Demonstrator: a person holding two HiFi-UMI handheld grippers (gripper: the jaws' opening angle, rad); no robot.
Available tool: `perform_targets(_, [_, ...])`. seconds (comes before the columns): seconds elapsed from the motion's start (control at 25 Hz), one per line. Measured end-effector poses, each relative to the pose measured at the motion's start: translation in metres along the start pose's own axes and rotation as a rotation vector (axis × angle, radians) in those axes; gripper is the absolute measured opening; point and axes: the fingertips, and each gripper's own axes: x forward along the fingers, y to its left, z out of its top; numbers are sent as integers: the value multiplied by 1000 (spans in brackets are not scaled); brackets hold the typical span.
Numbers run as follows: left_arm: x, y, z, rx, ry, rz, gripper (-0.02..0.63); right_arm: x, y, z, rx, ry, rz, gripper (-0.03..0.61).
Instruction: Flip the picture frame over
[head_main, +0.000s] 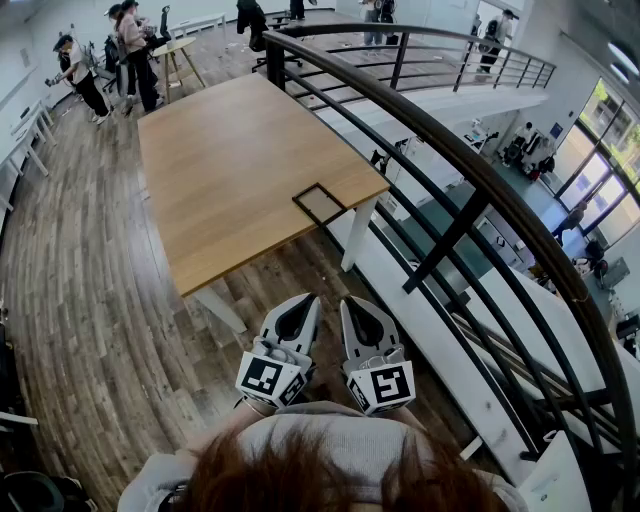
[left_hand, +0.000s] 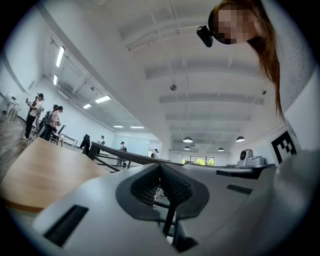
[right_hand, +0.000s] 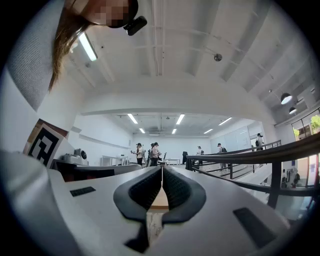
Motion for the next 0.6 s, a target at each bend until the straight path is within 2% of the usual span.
perform_targets(0.32, [10, -3, -9, -2, 0, 55, 6, -1, -16, -10, 16, 11, 44, 17])
perform_targets(0.6, [28, 8, -11, 9, -3, 64, 6, 21, -26, -13, 9, 12, 75, 17])
